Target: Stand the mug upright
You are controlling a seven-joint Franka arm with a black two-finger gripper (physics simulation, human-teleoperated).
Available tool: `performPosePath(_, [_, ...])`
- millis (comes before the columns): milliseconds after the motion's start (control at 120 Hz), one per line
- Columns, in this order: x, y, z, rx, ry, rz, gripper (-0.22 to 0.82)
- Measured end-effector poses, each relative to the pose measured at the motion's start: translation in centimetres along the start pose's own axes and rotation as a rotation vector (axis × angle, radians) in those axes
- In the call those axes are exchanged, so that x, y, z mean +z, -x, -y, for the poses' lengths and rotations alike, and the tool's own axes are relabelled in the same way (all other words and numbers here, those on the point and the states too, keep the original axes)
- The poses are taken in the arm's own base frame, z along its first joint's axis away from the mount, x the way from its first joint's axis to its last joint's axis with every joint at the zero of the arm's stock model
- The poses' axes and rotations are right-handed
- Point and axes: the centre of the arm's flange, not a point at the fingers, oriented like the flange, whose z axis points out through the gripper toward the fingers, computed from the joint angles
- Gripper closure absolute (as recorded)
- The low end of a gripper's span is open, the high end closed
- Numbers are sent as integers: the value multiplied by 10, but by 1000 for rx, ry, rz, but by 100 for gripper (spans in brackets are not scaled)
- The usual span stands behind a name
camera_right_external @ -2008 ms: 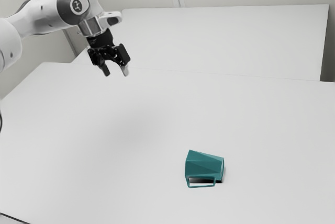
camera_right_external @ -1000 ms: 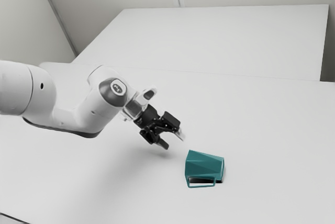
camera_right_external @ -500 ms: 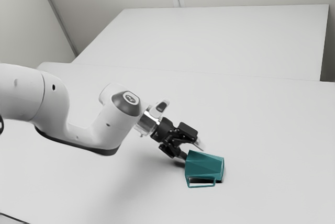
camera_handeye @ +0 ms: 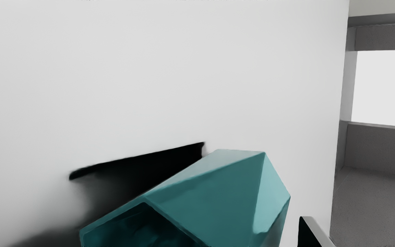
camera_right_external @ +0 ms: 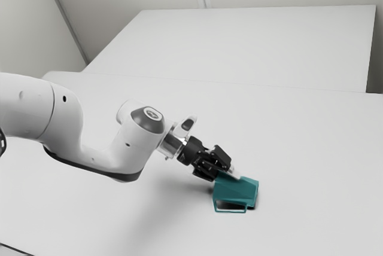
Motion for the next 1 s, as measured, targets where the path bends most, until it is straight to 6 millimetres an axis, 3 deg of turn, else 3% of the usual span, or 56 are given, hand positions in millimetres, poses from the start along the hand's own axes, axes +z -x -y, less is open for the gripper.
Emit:
performPosePath(183, [4,1,-15,47,5,7,70])
performPosePath(342, [-4,1,-29,88,4,-8,75])
performPosePath(608, [-27,6,-80,200,-31,-38,78])
performPosePath(708, [-41,-2,-106,306,-135,-8,78])
performPosePath(817, [-70,-21,-127,398,-268,21,78])
performPosePath(1000, [-130,-44,-114,384,-465,45,78])
